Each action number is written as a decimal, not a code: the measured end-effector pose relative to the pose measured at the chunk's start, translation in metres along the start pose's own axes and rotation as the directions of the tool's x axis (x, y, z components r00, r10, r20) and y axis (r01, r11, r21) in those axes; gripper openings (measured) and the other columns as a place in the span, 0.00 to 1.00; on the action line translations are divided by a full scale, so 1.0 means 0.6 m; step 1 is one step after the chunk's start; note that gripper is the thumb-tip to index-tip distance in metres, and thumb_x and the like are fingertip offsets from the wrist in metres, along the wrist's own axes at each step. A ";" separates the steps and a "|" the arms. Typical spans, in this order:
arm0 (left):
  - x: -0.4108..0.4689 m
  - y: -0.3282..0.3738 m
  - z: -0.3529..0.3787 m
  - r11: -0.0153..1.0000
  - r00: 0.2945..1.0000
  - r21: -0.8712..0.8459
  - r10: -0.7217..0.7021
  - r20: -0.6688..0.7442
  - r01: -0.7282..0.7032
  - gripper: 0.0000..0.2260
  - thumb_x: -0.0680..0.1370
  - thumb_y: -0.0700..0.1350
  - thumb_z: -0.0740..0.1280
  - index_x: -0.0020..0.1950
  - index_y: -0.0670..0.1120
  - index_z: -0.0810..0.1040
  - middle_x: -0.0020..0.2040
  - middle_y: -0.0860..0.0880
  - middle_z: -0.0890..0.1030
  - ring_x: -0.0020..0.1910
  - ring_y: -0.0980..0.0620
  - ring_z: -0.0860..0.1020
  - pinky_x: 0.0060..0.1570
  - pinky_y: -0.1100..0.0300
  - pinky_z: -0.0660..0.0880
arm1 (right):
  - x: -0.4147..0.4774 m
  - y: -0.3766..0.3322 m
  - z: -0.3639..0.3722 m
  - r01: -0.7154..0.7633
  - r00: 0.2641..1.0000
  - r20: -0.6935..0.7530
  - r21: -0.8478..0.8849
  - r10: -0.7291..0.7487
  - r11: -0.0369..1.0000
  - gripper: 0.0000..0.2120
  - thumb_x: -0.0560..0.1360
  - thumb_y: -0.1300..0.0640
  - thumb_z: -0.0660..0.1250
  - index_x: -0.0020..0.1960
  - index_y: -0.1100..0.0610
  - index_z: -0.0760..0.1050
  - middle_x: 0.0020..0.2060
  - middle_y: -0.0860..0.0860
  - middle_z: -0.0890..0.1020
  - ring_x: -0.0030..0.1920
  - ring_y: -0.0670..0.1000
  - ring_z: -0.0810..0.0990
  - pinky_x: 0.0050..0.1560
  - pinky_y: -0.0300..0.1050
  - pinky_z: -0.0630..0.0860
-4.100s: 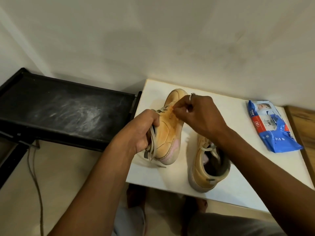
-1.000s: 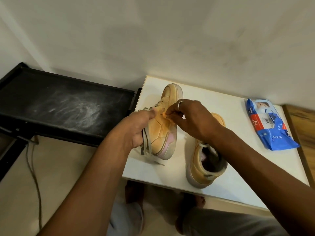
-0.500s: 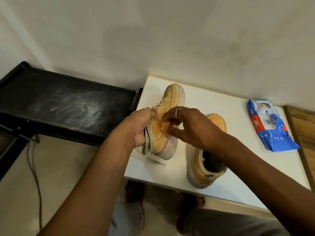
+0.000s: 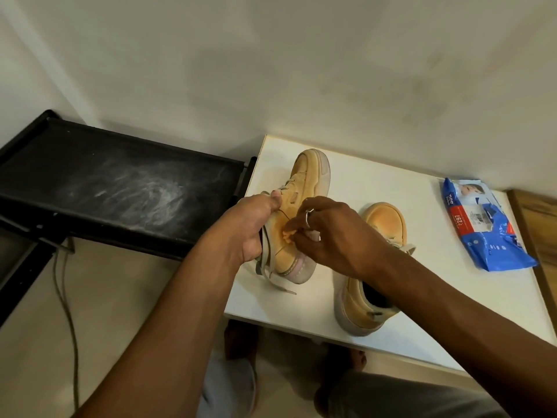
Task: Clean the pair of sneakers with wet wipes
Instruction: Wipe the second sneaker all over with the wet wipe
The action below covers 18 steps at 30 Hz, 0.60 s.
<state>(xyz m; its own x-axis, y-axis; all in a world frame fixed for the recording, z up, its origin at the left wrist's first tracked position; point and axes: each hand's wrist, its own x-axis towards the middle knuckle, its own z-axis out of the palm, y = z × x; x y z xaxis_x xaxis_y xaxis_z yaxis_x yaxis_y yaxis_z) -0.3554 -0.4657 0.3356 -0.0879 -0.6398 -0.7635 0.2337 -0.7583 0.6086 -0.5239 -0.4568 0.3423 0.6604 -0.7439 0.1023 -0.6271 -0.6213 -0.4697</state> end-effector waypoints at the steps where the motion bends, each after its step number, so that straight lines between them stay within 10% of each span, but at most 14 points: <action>1: -0.001 0.000 0.001 1.000 1.000 0.002 0.002 0.007 -0.002 0.14 0.82 0.52 0.60 0.62 0.47 0.76 0.53 0.42 0.83 0.51 0.40 0.81 0.55 0.41 0.76 | 0.003 0.005 -0.003 -0.016 1.000 -0.024 -0.019 0.016 1.000 0.10 0.76 0.56 0.68 0.55 0.55 0.84 0.47 0.51 0.82 0.48 0.47 0.79 0.46 0.43 0.79; 6: -0.008 0.001 0.009 1.000 1.000 0.004 0.004 0.017 -0.004 0.12 0.82 0.48 0.61 0.62 0.44 0.75 0.52 0.41 0.82 0.50 0.40 0.80 0.48 0.46 0.78 | 0.020 0.038 -0.021 -0.143 0.980 -0.149 -0.092 0.129 0.985 0.08 0.75 0.57 0.70 0.52 0.56 0.84 0.45 0.51 0.82 0.43 0.48 0.78 0.43 0.46 0.79; 13: -0.007 0.001 0.006 1.000 0.999 -0.011 0.017 -0.028 -0.017 0.12 0.82 0.48 0.61 0.62 0.45 0.75 0.52 0.41 0.82 0.50 0.40 0.81 0.51 0.44 0.78 | 0.014 0.014 -0.020 -0.135 0.988 0.083 0.017 0.133 0.991 0.08 0.74 0.54 0.72 0.53 0.51 0.84 0.44 0.44 0.82 0.39 0.44 0.78 0.40 0.29 0.73; 18: -0.007 0.000 0.009 1.000 1.000 0.012 0.016 -0.008 -0.016 0.12 0.82 0.46 0.62 0.63 0.43 0.74 0.52 0.40 0.82 0.50 0.40 0.81 0.50 0.45 0.78 | 0.026 0.031 -0.021 -0.279 0.955 -0.109 -0.014 0.276 0.960 0.08 0.74 0.53 0.71 0.52 0.53 0.83 0.44 0.47 0.83 0.41 0.45 0.78 0.43 0.40 0.77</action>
<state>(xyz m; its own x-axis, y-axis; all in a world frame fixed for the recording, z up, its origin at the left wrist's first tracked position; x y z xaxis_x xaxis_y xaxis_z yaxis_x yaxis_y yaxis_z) -0.3605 -0.4637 0.3403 -0.0767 -0.6511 -0.7551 0.2236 -0.7493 0.6233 -0.5304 -0.4834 0.3459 0.4126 -0.9087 0.0635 -0.7924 -0.3925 -0.4669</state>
